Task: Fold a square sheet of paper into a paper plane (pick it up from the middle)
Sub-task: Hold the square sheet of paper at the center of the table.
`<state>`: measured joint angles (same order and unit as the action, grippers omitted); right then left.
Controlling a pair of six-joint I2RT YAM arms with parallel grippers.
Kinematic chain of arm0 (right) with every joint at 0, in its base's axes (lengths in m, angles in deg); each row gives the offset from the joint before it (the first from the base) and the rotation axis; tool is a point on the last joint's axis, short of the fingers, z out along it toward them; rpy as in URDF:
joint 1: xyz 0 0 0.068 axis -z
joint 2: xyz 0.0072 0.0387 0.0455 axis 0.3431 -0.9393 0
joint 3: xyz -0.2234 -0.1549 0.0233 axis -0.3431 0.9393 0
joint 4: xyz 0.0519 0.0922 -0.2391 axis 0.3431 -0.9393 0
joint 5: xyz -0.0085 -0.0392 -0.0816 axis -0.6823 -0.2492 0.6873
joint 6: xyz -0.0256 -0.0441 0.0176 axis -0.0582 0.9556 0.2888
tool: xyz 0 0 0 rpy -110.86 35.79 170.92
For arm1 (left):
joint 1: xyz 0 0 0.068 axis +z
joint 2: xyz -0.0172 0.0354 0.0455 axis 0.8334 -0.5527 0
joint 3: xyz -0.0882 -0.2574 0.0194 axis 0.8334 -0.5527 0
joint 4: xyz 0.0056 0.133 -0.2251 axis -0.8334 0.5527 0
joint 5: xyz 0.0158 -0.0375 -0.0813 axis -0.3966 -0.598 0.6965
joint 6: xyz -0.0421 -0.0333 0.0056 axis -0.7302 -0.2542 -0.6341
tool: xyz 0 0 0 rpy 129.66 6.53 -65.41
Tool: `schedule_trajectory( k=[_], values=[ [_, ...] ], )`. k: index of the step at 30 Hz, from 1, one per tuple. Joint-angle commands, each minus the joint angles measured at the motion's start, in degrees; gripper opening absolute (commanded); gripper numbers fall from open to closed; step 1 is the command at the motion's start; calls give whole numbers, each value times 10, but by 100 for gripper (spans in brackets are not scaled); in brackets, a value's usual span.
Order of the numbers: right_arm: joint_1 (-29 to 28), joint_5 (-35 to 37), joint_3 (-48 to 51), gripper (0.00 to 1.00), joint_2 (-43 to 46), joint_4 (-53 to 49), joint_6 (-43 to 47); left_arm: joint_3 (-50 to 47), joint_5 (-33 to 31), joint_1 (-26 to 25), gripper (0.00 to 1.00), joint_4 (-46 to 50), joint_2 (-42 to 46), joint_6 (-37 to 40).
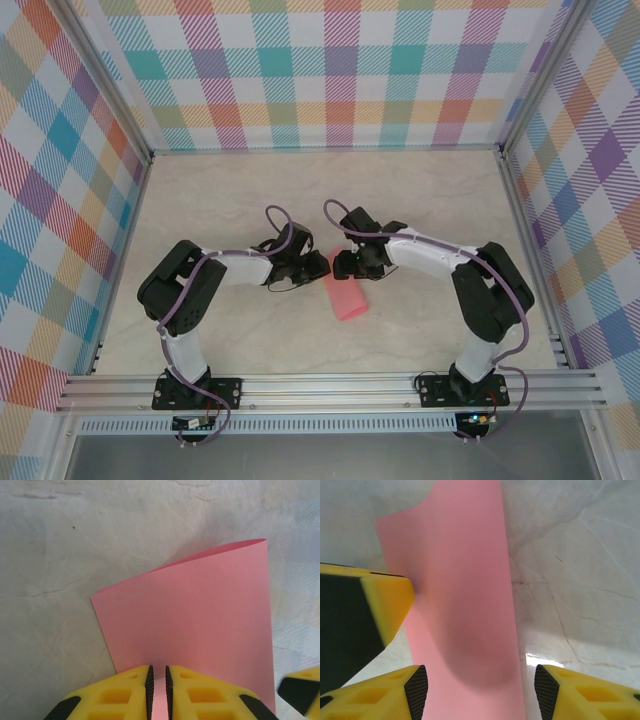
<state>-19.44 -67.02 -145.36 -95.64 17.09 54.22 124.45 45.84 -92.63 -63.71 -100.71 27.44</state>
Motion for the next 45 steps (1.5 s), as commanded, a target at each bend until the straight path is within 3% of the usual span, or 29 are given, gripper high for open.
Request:
schedule_trajectory(
  k=[1,18,45],
  values=[
    [-2,-5,-22,61,-25,-17,22,10,-1,-6,18,39,-19,17],
    [17,-27,12,45,-56,12,16,18,21,-5,20,-10,9,16],
    [22,-17,22,49,-101,12,-41,-41,-66,-5,22,-74,63,-11]
  ],
)
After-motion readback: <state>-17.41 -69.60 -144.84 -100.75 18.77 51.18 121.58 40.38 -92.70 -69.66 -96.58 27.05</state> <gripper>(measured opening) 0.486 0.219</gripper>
